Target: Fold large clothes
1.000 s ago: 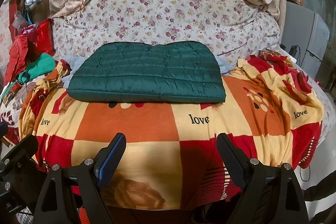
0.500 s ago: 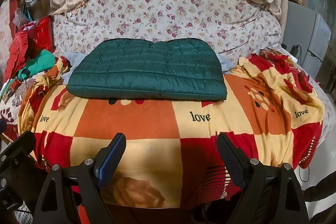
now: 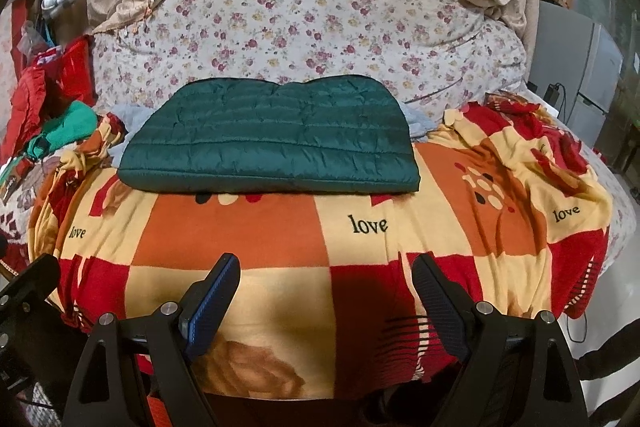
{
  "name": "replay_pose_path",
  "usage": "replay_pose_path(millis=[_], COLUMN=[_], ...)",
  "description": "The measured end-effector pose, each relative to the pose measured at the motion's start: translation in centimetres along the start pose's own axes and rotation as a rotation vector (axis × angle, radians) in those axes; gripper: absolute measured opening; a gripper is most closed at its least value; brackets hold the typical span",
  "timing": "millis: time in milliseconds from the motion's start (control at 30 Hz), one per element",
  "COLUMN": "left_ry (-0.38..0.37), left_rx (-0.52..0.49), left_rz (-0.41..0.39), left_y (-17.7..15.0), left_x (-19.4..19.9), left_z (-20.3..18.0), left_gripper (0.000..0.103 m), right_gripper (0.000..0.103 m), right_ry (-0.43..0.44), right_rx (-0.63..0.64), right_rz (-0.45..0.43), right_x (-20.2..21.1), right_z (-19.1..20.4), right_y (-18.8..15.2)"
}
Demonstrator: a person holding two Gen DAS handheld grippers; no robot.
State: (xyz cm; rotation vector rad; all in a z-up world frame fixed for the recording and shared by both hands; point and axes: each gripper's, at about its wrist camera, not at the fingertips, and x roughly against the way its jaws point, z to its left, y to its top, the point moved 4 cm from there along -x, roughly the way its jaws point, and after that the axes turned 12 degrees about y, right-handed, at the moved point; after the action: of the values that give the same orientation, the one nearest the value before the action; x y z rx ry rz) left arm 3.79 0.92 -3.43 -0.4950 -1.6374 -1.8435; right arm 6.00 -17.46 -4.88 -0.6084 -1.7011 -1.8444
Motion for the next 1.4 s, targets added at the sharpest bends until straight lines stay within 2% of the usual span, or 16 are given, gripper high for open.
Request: replay_pose_path(millis=[300,433,733,933,1233,1400], left_ry=[0.0,0.0,0.008,-0.01,0.011,-0.029], left_rx=[-0.034,-0.022,-0.001,-0.003,0.023,0.023], left_rz=[-0.01,0.007,-0.008,-0.027,-0.061,-0.064], left_y=[0.3,0.4,1.1,1.3,1.9,1.9], left_x=[0.3,0.0,0.2,0.4,-0.3,-0.2], left_z=[-1.0,-0.8,-0.2,0.0,1.3,1.0], left_gripper=[0.102,0.102,0.102,0.102,0.102,0.102], right_gripper=[0.086,0.086,0.086,0.086,0.086,0.086], right_ry=[0.005,0.008,0.017,0.028,0.034,0.034], right_rx=[-0.029,-0.027,0.003,-0.002,0.001,0.001], right_rz=[0.003,0.011,-0.014,-0.044,-0.036,-0.037], right_x=[-0.2,-0.4,-0.1,0.5,0.1,0.1], right_z=[-0.9,-0.9,-0.2,-0.2,-0.1,-0.1], right_y=[-0.1,-0.2,0.0,0.2,0.0,0.0])
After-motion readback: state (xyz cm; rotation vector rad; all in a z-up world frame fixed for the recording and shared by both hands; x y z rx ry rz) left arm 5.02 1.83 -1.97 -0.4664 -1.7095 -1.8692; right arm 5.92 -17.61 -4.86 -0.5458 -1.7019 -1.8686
